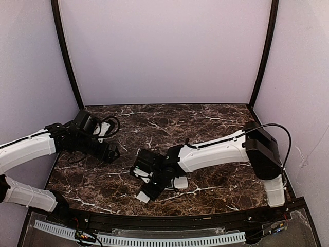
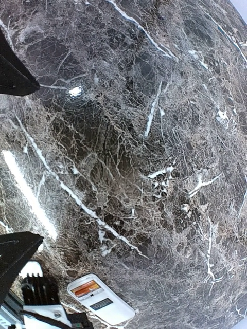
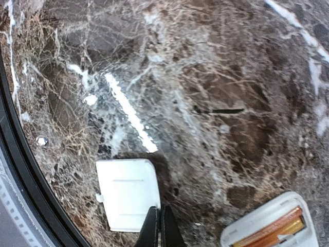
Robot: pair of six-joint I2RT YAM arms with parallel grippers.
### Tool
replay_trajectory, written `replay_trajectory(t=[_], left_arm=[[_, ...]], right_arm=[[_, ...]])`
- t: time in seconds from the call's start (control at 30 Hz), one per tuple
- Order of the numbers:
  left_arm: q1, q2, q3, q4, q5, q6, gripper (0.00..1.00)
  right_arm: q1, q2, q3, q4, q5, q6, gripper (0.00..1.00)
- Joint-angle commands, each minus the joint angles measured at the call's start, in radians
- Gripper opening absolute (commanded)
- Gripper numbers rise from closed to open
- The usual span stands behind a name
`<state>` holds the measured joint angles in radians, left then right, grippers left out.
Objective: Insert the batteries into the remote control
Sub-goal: Pick up the battery cover at the center of the board, then pass from the right arm to the left
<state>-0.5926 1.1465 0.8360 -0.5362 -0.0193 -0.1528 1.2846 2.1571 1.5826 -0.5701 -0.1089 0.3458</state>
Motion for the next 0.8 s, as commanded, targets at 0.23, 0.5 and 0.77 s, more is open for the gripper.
replay_trajectory(t=[0.23,0.5,0.77], left_arm=[[0.006,-0.207,-0.050,0.231,0.297,0.072,0.99],[-0.064,-0.316,-0.117,0.342,0.554,0.311,0.85],[-0.286,-0.264,-0.096,0.325,0.485,0.671,0.70]], right_arm=[[-0.172,-0.364,-0.196,0.145,-0.234,-0.071,0.00],[-0.262,-0.527,-0.254,0.114,-0.498,-0.210,0.00],[-0.289,-0.529,-0.265,0.012,-0.717,-0.339,0.00]])
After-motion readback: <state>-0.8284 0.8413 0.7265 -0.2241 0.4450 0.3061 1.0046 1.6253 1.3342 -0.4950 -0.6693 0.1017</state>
